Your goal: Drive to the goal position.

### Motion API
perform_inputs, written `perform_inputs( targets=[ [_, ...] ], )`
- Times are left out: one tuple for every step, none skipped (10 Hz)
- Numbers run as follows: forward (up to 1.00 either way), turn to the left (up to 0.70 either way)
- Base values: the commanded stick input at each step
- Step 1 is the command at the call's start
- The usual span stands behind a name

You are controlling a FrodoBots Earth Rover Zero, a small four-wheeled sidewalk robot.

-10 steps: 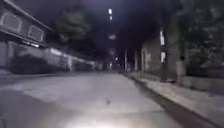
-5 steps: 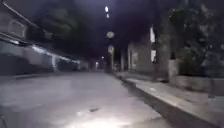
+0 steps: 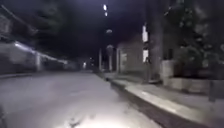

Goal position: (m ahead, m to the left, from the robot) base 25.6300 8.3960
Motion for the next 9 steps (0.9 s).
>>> perform_inputs(
  targets=[
    [0.70, 0.00],
    [0.70, 0.00],
    [0.70, 0.00],
    [0.68, 0.00],
    [0.68, 0.04],
    [0.68, 0.08],
    [0.68, 0.31],
    [0.68, 0.09],
    [0.68, 0.00]
  ],
)
